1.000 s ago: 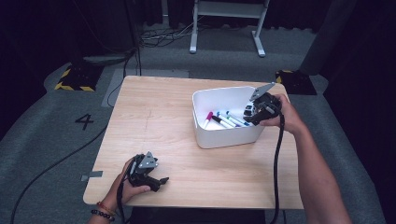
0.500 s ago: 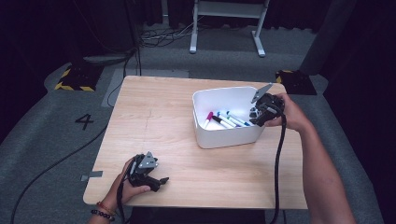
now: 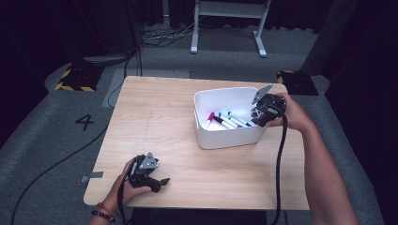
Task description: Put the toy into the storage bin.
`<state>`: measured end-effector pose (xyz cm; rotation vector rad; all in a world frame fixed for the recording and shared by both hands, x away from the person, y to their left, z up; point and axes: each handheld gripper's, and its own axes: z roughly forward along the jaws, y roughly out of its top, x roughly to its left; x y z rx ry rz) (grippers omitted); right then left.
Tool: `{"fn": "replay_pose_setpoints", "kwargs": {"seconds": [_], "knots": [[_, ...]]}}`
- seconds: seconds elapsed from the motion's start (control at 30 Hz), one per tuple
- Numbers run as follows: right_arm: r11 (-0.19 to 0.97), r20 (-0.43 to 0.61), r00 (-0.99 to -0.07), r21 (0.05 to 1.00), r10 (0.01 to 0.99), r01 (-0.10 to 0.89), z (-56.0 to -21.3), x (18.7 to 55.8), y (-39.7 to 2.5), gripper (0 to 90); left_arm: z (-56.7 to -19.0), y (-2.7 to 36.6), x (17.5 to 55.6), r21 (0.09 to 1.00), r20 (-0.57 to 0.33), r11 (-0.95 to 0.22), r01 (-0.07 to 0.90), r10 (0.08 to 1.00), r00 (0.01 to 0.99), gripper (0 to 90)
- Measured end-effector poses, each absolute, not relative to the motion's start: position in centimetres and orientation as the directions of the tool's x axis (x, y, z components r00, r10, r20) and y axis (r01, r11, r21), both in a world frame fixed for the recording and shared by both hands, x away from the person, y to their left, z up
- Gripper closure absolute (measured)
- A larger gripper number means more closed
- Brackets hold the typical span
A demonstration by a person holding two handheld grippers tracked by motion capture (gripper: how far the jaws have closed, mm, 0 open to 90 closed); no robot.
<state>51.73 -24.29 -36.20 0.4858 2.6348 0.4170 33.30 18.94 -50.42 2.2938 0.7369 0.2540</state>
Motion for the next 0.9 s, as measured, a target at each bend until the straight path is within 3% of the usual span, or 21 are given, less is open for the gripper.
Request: {"fn": "replay_pose_setpoints", "kwargs": {"seconds": [0.23, 0.73, 0.9], "knots": [[0.871, -0.311, -0.854, 0.405, 0.418, 0.279, -36.3, 51.6, -24.5, 24.3, -50.4, 18.9, 33.3, 0.679, -0.027, -0.590, 0.436, 0.574, 0.819, 13.1], [0.845, -0.323, -0.846, 0.478, 0.425, 0.242, -36.4, 51.0, -24.9, 28.7, -50.4, 18.9, 33.3, 0.679, -0.027, -0.590, 0.436, 0.574, 0.819, 13.1], [0.784, -0.290, -0.828, 0.566, 0.479, 0.255, -36.1, 50.5, -25.3, 29.4, -50.4, 18.9, 33.3, 0.679, -0.026, -0.591, 0.436, 0.574, 0.819, 13.1]]}}
